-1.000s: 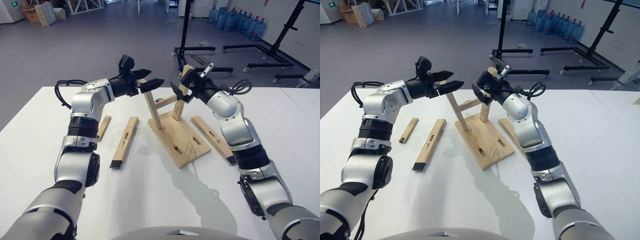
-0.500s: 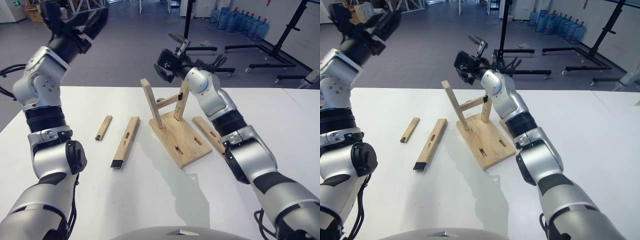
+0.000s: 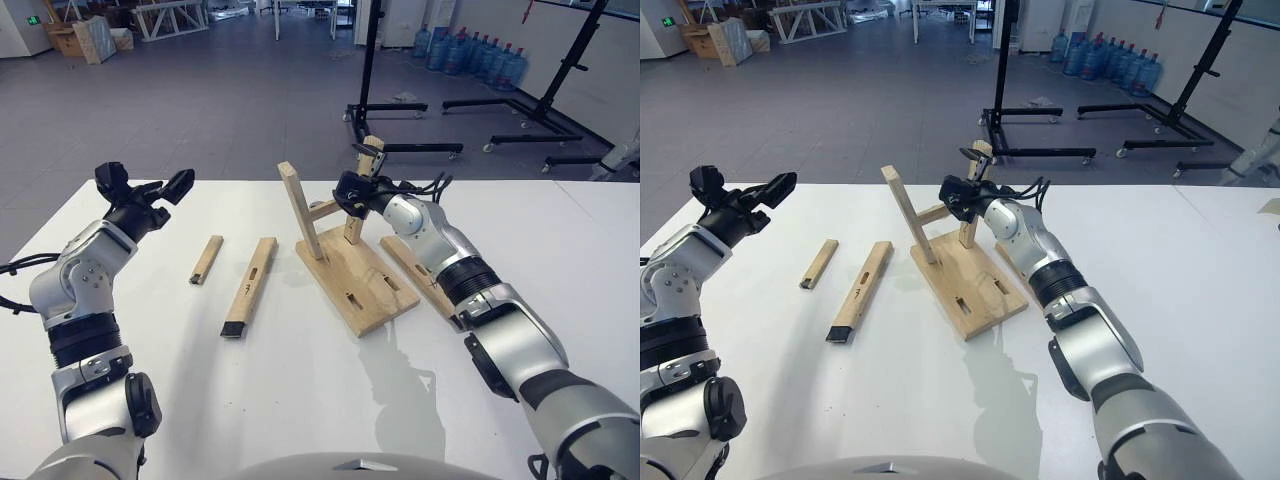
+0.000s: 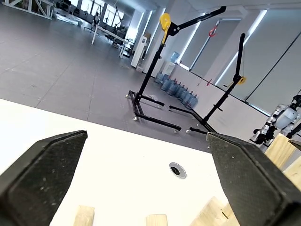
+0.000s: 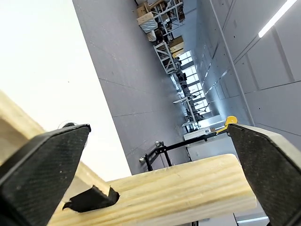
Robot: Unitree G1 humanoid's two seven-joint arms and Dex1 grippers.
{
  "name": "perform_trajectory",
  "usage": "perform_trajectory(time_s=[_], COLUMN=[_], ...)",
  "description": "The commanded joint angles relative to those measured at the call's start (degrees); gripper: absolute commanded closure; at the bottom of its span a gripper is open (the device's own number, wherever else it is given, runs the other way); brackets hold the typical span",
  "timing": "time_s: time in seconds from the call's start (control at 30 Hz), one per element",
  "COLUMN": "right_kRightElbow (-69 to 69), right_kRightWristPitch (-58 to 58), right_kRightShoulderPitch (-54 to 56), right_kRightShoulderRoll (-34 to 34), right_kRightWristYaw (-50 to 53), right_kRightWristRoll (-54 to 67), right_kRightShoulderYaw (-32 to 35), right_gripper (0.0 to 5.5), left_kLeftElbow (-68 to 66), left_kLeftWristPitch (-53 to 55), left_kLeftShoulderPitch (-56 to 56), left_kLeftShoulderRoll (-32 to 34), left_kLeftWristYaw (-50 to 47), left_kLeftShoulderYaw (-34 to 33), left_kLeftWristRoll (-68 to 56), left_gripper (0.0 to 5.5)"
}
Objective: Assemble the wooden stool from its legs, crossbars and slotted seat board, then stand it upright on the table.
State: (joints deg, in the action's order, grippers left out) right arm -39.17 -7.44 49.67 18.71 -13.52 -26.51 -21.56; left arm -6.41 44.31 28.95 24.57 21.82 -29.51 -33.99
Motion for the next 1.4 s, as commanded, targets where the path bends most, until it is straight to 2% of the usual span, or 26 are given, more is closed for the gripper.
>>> perform_trajectory(time_s=[0.03, 0.13, 0.23, 0.33, 0.43, 0.63, 0.73, 1.1, 1.4], right_kRightElbow=[12.01, 25.29, 37.47, 41.81, 43.03, 43.9, 43.64, 45.28, 45.23], right_kRightWristPitch=[5.5, 13.02, 23.92, 33.47, 37.56, 39.44, 39.53, 41.41, 41.77], right_kRightShoulderPitch=[7.56, 14.67, 16.16, 13.86, 7.59, 1.16, 0.0, -1.04, -1.24], right_kRightShoulderRoll=[-0.64, 4.07, 11.99, 17.07, 17.53, 15.01, 14.58, 14.12, 13.55], right_kRightWristYaw=[-6.27, -12.59, -17.95, -17.35, -14.96, -11.85, -11.06, -8.48, -6.89], right_kRightWristRoll=[7.15, 12.53, 19.41, 23.96, 25.7, 28.74, 29.7, 31.03, 31.63], right_kRightShoulderYaw=[6.64, 13.51, 23.8, 33.37, 37.23, 37.55, 36.77, 35.01, 34.18], right_gripper=[0.1, 0.1, 0.1, 0.1, 0.1, 0.1, 0.1, 0.1, 0.1], left_kLeftElbow=[-0.88, -2.19, 3.59, 2.67, -7.79, -24.04, -26.7, -23.42, -24.03], left_kLeftWristPitch=[-1.5, -2.92, -1.21, -5.04, -11.98, -21.88, -24.34, -21.6, -21.98], left_kLeftShoulderPitch=[-0.57, -3.32, -13.26, -17.59, -14.78, -9.46, -9.3, -13.04, -12.47], left_kLeftShoulderRoll=[-0.27, 0.05, -2.8, -4.59, -6.03, -5.29, -4.98, -5.69, -6.72], left_kLeftWristYaw=[-0.53, -1.35, -6.5, -7.86, -7.84, -10.06, -9.66, -7.02, -6.73], left_kLeftShoulderYaw=[0.66, 2.74, 6.19, 15.2, 19.46, 19.21, 19.58, 22.0, 21.4], left_kLeftWristRoll=[-0.04, 2.88, 6.93, 13.87, 18.95, 23.56, 24.69, 25.24, 24.34], left_gripper=[0.85, 0.85, 0.85, 0.85, 0.85, 0.85, 0.85, 2.5, 3.77])
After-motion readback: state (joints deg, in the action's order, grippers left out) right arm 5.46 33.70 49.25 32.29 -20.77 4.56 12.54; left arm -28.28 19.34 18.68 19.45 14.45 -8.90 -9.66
